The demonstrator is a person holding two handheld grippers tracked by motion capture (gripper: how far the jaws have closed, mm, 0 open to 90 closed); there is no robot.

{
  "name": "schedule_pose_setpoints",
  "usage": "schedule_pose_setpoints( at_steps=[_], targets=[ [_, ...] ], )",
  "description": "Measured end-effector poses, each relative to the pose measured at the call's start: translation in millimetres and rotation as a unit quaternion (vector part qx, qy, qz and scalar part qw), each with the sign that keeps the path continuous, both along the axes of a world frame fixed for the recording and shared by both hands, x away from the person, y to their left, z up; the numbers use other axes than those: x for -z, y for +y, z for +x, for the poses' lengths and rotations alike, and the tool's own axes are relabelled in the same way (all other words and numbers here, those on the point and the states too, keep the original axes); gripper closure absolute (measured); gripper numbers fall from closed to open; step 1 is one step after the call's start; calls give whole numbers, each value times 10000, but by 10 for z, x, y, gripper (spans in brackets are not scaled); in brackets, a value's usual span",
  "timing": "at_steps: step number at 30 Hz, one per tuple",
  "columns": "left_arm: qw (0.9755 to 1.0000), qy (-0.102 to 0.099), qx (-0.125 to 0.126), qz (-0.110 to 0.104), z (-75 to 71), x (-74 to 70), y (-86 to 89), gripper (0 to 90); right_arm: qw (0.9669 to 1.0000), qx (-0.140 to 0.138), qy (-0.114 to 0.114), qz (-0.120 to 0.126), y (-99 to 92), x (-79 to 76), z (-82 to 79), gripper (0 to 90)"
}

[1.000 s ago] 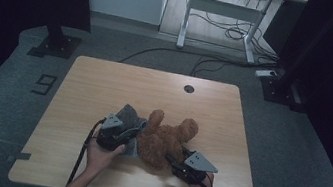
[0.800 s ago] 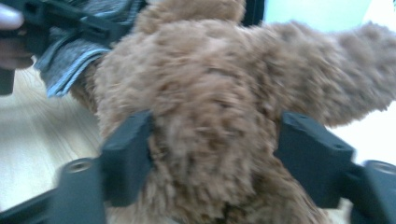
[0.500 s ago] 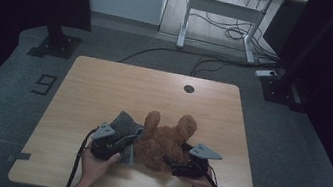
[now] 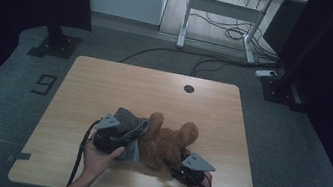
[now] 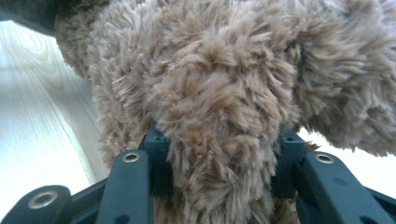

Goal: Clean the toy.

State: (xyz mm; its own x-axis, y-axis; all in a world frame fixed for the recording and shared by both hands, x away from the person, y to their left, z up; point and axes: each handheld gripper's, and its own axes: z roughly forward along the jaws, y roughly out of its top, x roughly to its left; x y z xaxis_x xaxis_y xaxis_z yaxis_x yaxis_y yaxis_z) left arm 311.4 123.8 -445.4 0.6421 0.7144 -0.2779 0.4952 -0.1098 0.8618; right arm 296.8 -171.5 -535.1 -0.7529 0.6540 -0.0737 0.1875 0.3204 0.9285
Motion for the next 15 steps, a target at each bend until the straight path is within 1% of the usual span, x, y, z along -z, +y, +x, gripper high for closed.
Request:
schedule_pose_setpoints(
  at_steps=[2,5,6,7,8,9,10,11,12,13,14,15],
  targets=[
    [9998,-127,170,-4,9,-120,-173,779,10000,12,-61,-62,7,0,-13,538],
    [9985,-286,451,76,25,-251,-507,778,9998,36,-120,-130,17,-1,-26,538],
    [9981,-319,517,133,34,-271,-599,778,9998,41,-142,-139,18,0,-26,538],
    [9972,-333,611,263,57,-288,-752,777,9998,45,-139,-138,19,2,-29,538],
    [9965,-300,667,417,87,-289,-873,775,9998,50,-159,-146,20,4,-31,538],
    [9953,-241,682,647,141,-272,-1011,775,9997,62,-169,-158,23,4,-36,538],
    [9948,-192,666,753,181,-250,-1081,774,9997,76,-189,-162,29,7,-42,538],
    [9937,-102,651,906,241,-208,-1161,773,9996,85,-225,-176,30,8,-43,539],
    [9922,8,632,1078,302,-151,-1225,773,9996,95,-215,-177,36,10,-50,539],
    [9901,78,609,1263,358,-84,-1266,773,9995,100,-221,-196,38,10,-54,539],
    [9901,147,601,1259,408,-12,-1276,772,9994,110,-227,-228,39,10,-56,541],
    [9907,180,582,1220,426,20,-1267,773,9992,165,-222,-294,44,20,-54,544]
  ],
)
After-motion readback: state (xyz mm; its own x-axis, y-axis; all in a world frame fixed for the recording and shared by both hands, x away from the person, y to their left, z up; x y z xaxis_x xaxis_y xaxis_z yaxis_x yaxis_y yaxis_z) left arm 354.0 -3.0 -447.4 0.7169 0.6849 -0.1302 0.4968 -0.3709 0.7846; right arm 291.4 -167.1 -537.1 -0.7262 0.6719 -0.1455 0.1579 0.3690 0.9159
